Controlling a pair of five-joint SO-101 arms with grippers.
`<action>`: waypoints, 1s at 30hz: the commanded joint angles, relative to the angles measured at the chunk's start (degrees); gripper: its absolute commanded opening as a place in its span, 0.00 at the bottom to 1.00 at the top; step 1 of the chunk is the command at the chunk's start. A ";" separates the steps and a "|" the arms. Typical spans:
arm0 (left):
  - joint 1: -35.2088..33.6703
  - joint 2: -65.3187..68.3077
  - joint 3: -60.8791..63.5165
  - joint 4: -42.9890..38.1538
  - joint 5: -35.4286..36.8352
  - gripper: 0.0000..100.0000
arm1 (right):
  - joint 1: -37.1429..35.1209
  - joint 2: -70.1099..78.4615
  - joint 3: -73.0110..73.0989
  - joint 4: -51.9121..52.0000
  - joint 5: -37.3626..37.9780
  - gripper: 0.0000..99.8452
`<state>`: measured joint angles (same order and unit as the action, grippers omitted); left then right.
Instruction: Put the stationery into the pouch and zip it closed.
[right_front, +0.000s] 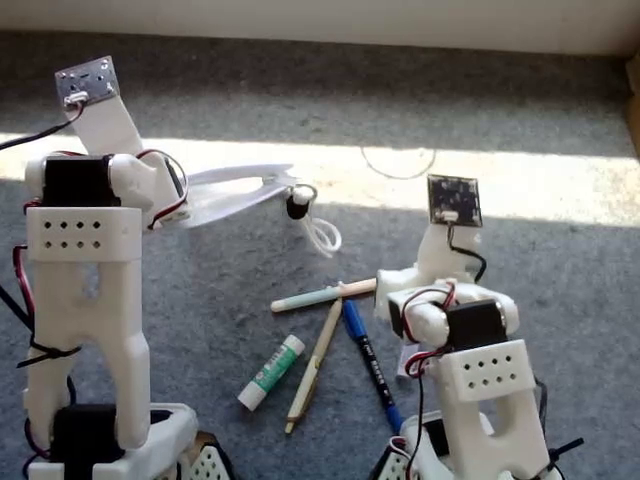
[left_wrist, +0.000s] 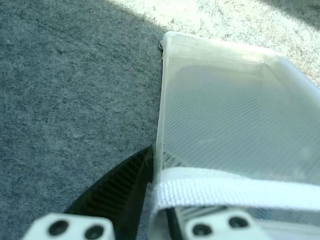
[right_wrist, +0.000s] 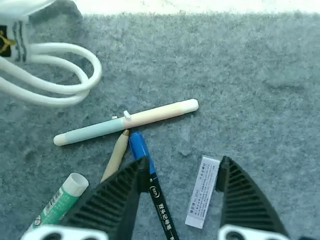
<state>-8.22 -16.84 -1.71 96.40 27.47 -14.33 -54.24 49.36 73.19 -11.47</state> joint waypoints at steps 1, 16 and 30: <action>-0.92 0.04 0.31 -0.79 0.26 0.03 | 0.48 0.48 1.01 -1.10 -0.70 0.20; -1.19 0.04 0.31 -0.62 0.26 0.03 | 4.00 0.40 7.87 -1.19 -0.70 0.20; -1.27 0.31 0.40 -0.44 0.26 0.03 | 7.08 0.48 1.80 6.90 -1.05 0.04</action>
<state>-8.22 -16.84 -1.45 96.40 27.47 -7.82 -54.24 56.92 75.47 -11.91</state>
